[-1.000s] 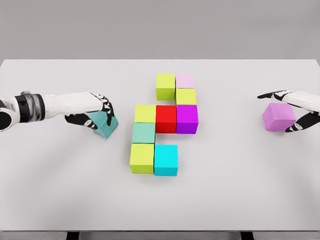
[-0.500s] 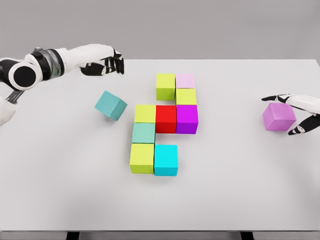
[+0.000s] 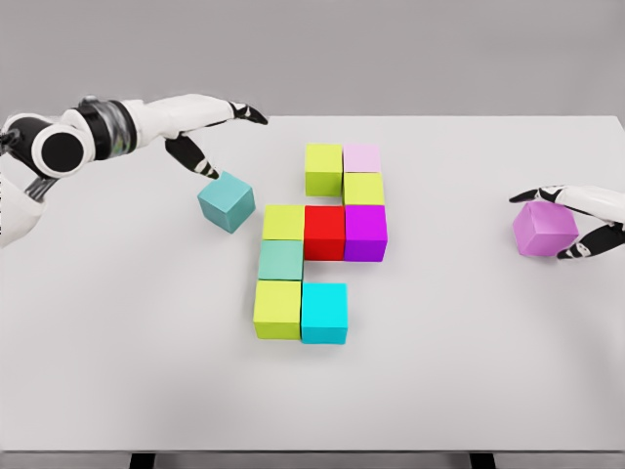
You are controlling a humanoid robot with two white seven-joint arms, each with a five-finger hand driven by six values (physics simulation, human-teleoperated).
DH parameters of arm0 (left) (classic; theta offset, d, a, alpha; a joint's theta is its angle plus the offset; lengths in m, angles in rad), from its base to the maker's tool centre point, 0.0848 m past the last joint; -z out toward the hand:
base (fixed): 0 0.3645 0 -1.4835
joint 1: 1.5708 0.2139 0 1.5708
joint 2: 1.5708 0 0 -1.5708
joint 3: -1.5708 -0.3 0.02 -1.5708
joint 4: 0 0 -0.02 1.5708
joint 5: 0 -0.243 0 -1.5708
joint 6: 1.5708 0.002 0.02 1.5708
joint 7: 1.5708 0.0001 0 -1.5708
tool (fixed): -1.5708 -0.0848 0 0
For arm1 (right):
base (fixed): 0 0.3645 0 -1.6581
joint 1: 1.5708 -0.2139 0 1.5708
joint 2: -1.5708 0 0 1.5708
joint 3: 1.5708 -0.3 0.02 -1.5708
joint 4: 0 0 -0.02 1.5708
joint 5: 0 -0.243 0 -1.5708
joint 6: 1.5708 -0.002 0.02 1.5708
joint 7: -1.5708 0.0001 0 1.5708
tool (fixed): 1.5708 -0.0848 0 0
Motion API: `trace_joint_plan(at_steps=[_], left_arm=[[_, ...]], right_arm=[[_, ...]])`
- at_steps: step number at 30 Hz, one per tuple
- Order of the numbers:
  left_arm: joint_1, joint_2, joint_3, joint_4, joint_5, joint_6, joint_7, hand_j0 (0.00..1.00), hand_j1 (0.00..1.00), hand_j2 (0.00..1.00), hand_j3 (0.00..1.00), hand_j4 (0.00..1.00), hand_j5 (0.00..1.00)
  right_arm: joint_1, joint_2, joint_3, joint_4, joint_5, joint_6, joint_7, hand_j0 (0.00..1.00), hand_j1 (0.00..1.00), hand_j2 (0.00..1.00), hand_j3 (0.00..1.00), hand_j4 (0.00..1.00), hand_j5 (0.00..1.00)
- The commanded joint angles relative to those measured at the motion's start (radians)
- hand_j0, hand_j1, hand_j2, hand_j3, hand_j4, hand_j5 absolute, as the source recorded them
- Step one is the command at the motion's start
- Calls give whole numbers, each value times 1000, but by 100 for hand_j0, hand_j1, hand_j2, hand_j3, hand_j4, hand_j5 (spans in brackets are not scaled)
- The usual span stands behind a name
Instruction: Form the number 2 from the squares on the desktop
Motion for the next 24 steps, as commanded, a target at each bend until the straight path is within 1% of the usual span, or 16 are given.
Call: trace_joint_plan(at_steps=[1, 2, 3, 6, 13, 15, 16, 17, 18, 20, 23, 24], left_arm=[[0, 24, -70, 4, -3, -32, -2, 100, 100, 100, 100, 100, 100], [-2, 42, -110, -1, -3, -47, -2, 100, 100, 100, 100, 100, 100], [0, 50, -119, -3, -3, -67, -2, 100, 100, 100, 100, 100, 100], [2, 60, -133, -3, -3, -109, -5, 100, 100, 100, 100, 100, 100], [5, 47, -141, 25, -3, -100, -11, 100, 100, 100, 100, 100, 100], [5, 24, -141, 80, -5, -97, -5, 99, 99, 99, 99, 99, 99], [3, 8, -139, 122, -5, -97, -4, 99, 99, 99, 99, 99, 99], [0, -10, -138, 164, -5, -97, -4, 99, 99, 99, 99, 99, 99], [-2, -30, -138, 200, -5, -97, -2, 99, 99, 99, 99, 99, 99], [-5, -58, -138, 244, -5, -97, 10, 99, 99, 99, 99, 99, 99], [-6, -68, -135, 247, -3, -64, 50, 99, 99, 99, 99, 99, 99], [-6, -98, -133, 249, -3, -38, 59, 99, 99, 99, 99, 99, 99]], right_arm=[[0, 0, -1, 1, -7, 3, 0, 76, 76, 76, 76, 76, 76], [0, 0, -1, 1, -7, 3, 0, 75, 75, 75, 75, 75, 75], [0, 0, -1, 1, -7, 3, 0, 73, 73, 73, 73, 73, 73], [0, 0, -1, 0, -7, 3, 0, 66, 66, 66, 66, 66, 66], [0, 0, 1, -5, 4, 3, 0, 64, 64, 64, 64, 64, 64], [0, 0, 4, -8, 9, 3, 0, 64, 64, 64, 64, 64, 64], [0, 0, 5, -8, 9, 3, 0, 63, 63, 63, 63, 63, 63], [0, 1, 5, -8, 9, 3, 0, 60, 60, 60, 60, 60, 60], [0, 1, 5, -8, 9, 3, 0, 59, 59, 59, 59, 59, 59], [0, 1, 5, -8, 9, 3, 0, 56, 56, 56, 56, 56, 56], [0, 1, 5, -8, 10, 3, 0, 55, 55, 55, 55, 55, 55], [-2, 1, 4, -8, 10, 3, 0, 55, 55, 55, 55, 55, 55]])
